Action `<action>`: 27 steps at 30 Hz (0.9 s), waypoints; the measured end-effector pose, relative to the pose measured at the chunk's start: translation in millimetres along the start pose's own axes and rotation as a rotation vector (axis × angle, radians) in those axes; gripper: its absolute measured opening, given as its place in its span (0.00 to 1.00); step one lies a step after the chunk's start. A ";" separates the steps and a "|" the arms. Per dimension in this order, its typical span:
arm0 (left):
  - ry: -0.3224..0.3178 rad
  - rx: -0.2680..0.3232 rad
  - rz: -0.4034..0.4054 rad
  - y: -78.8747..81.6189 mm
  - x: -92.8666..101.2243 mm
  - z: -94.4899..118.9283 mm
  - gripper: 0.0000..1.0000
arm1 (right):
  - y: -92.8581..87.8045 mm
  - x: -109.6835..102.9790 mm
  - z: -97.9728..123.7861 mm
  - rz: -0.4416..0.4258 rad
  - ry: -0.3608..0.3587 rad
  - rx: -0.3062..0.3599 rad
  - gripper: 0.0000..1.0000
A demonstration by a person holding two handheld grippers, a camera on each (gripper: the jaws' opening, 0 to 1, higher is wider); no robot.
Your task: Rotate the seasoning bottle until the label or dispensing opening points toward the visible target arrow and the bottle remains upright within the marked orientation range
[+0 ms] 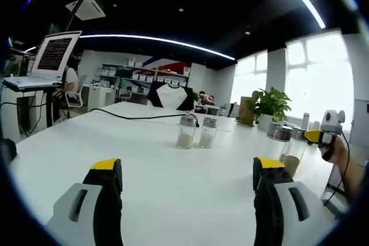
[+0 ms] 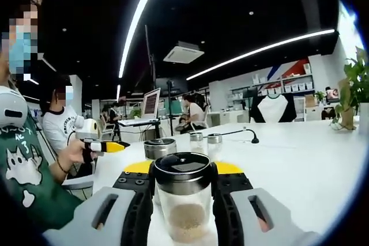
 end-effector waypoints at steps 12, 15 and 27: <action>-0.009 0.003 -0.016 6.3 2.4 2.8 0.99 | 0.3 -2.9 0.7 -0.005 -0.068 0.011 0.37; -0.015 0.003 -0.020 6.5 5.2 2.1 0.99 | 0.2 -3.7 -0.1 -0.001 -0.098 -0.012 0.37; -0.006 0.005 -0.020 5.9 4.5 2.7 1.00 | -0.7 -4.4 -1.0 0.013 -0.214 -0.013 0.37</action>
Point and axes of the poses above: the point that each gripper's makers call its tool centre point, and the gripper's own axes: z roughly backward along the fingers, x roughly to its right, y roughly out of its top, the point moved 2 cm from there along z, roughly backward along the fingers, and after that the axes turned 15 degrees about -y, right-handed, at the moved point
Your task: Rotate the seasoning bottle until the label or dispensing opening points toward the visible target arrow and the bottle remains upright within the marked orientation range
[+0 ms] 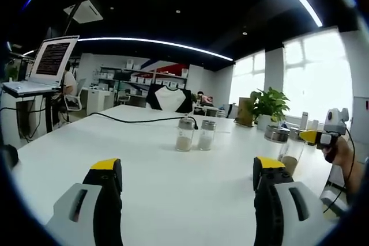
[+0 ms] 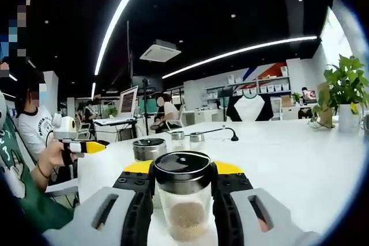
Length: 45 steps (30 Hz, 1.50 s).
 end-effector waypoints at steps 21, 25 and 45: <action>0.005 0.007 -0.001 0.8 -3.7 1.4 1.00 | -0.4 3.0 -4.8 0.007 -0.187 -0.021 0.37; 0.004 0.005 -0.008 0.8 -4.1 1.0 1.00 | -0.8 4.5 -6.4 0.004 -0.226 -0.023 0.37; 0.016 0.006 0.005 1.1 -9.2 4.2 1.00 | -1.8 9.7 -10.4 0.005 -0.382 -0.018 0.37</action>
Point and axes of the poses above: the point that each gripper's makers call its tool centre point, and the gripper's own axes: z roughly backward along the fingers, x roughly to its right, y roughly out of its top, the point moved 2 cm from there along z, roughly backward along the fingers, and after that the axes turned 15 degrees about -y, right-handed, at the moved point
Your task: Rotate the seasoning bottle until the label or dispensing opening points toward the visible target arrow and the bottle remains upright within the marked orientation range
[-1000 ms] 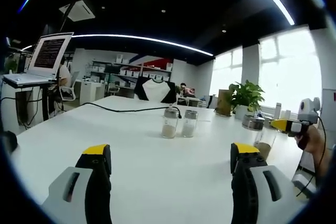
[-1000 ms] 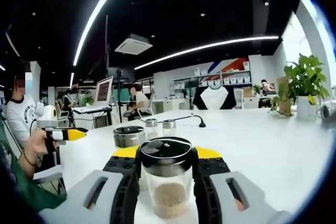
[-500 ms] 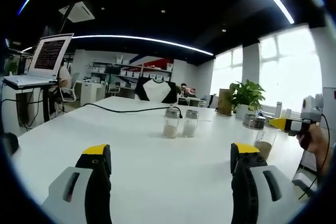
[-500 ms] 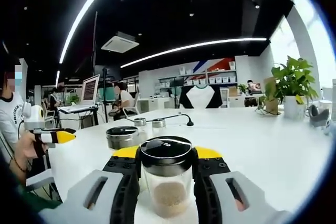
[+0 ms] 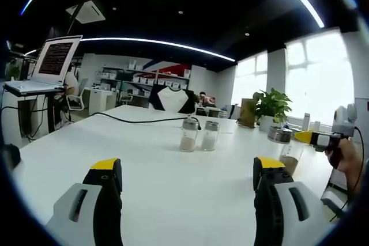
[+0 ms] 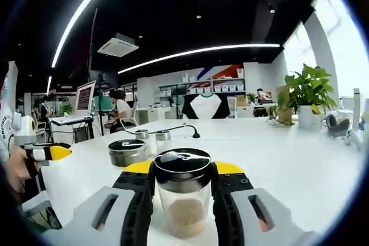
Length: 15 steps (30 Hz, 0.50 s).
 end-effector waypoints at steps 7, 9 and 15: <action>0.012 0.008 0.003 2.4 -3.4 2.9 1.00 | 23.7 11.1 10.6 -0.093 0.005 0.055 0.48; 0.013 0.008 0.002 2.3 -3.9 2.7 1.00 | 33.2 12.8 15.7 -0.089 0.032 0.073 0.46; 0.008 0.008 0.004 1.9 -2.2 2.7 1.00 | 41.1 2.3 22.7 -0.043 0.204 0.037 0.49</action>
Point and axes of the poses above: the point that each gripper's makers call its tool centre point, and the gripper's own axes: z roughly backward along the fingers, x roughly to its right, y roughly out of its top, the point moved 2 cm from there along z, roughly backward along the fingers, and after that the axes turned 15 degrees about -y, right-handed, at the moved point
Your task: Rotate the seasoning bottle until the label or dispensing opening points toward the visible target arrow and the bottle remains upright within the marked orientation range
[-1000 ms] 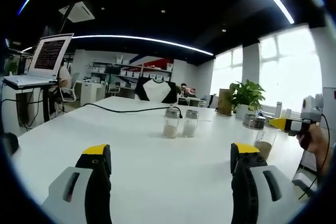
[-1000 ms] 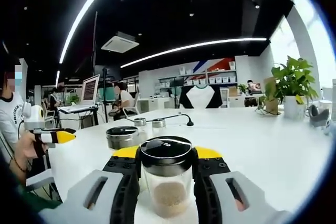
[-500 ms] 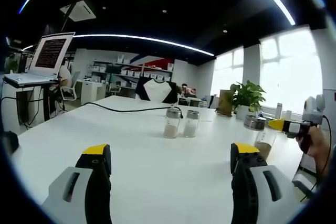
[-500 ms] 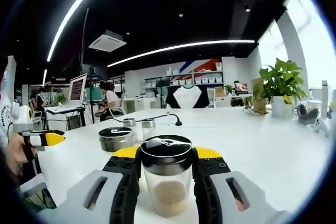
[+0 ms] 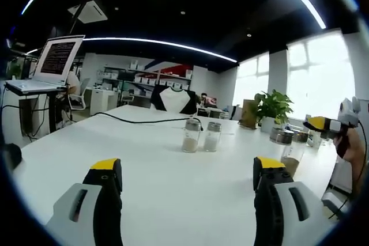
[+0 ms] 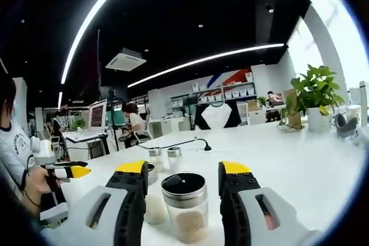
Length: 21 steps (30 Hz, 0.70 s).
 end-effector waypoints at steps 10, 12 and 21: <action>0.011 0.006 -0.002 2.9 -2.7 2.4 1.00 | -6.9 -6.7 3.2 0.087 0.424 -0.093 0.54; 0.007 0.005 -0.003 2.8 -1.2 1.9 1.00 | -9.6 0.4 -0.1 0.102 0.423 -0.086 0.56; -0.016 -0.005 -0.010 1.3 7.7 -2.1 1.00 | -32.5 5.3 -8.0 0.078 0.593 -0.133 0.62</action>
Point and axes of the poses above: the point that each gripper's makers call its tool centre point, and the gripper's own axes: z roughly backward along the fingers, x roughly to its right, y roughly out of its top, the point moved 2 cm from there along z, roughly backward along the fingers, and after that the axes turned 15 degrees about -y, right-handed, at the moved point
